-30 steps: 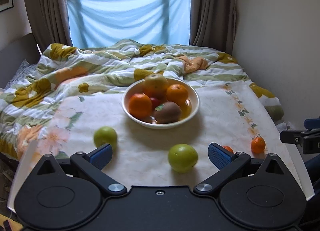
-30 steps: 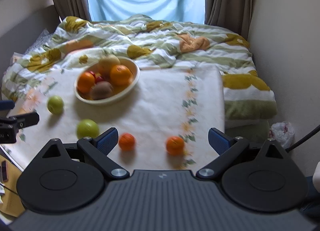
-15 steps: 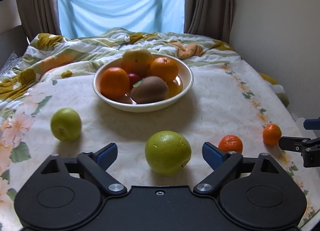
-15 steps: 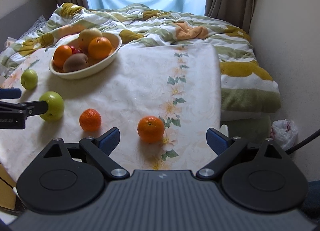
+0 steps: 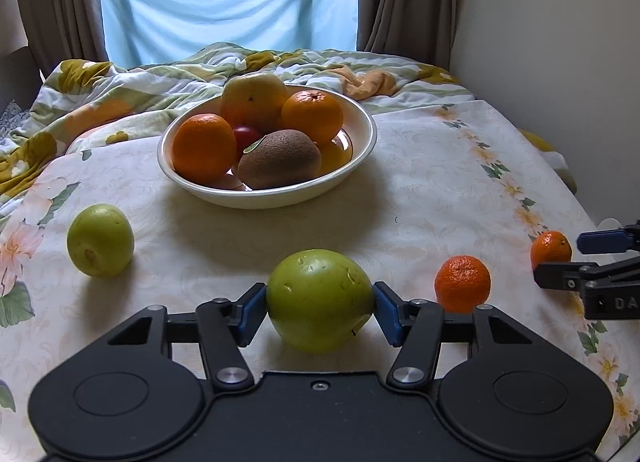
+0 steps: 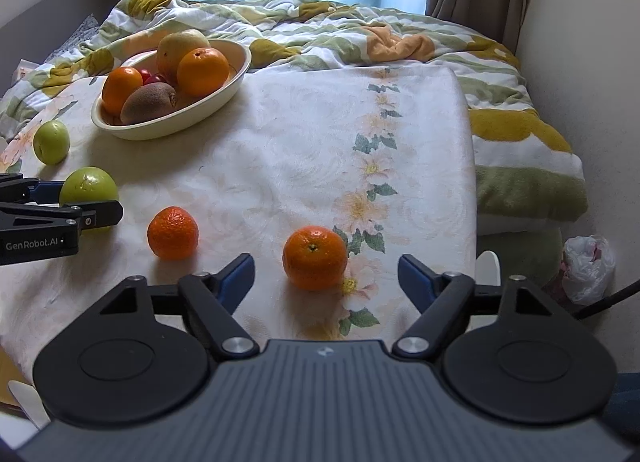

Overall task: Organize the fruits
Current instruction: 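Grasp the green apple with the left tool while the right tool grasps a mandarin, then carry the apple with the left tool while the right tool carries the mandarin to the bowl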

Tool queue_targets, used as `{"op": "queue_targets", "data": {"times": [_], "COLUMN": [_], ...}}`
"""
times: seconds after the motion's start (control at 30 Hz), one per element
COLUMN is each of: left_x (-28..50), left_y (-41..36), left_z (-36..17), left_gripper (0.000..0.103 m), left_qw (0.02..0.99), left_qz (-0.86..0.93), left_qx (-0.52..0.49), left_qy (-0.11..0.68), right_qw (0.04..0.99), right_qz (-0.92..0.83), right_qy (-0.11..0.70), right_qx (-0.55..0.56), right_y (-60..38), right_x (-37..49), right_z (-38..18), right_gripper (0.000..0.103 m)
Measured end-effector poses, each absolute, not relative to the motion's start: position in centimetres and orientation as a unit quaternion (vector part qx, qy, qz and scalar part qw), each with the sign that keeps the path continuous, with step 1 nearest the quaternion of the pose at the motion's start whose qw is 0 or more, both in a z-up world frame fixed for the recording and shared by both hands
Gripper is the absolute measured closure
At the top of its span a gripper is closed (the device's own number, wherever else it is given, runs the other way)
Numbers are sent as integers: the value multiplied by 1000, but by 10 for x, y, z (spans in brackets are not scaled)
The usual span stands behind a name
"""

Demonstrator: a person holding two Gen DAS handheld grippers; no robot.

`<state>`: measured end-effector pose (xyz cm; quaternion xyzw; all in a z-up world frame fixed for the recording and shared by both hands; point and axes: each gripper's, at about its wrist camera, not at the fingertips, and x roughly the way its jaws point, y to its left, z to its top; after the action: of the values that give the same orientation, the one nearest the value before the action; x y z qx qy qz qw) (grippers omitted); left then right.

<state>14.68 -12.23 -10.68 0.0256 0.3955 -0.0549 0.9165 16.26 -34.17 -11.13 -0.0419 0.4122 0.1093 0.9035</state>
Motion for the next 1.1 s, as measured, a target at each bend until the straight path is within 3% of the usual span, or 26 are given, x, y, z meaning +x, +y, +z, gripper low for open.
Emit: {"op": "queue_targets", "data": {"times": [0.53,0.63,1.1], "left_x": [126,123,105], "left_y": [-120,-119,-109], "left_z": [-104,-103,-71], "left_gripper": [42,42,42], "left_qw": [914,915,919], "left_qz": [-40,-39,-17], "left_qx": [4,1,-22], "left_qy": [403,403,394], "right_qw": [895,897,899], "right_qz": [127,123,133], "right_qy": [424,420,411], "right_qx": [-54,-68,-71], "right_y": [-332,-329,-325], "right_x": [176,177,170], "right_z": [-120,-121,-95], "right_gripper": [38,49,50]}}
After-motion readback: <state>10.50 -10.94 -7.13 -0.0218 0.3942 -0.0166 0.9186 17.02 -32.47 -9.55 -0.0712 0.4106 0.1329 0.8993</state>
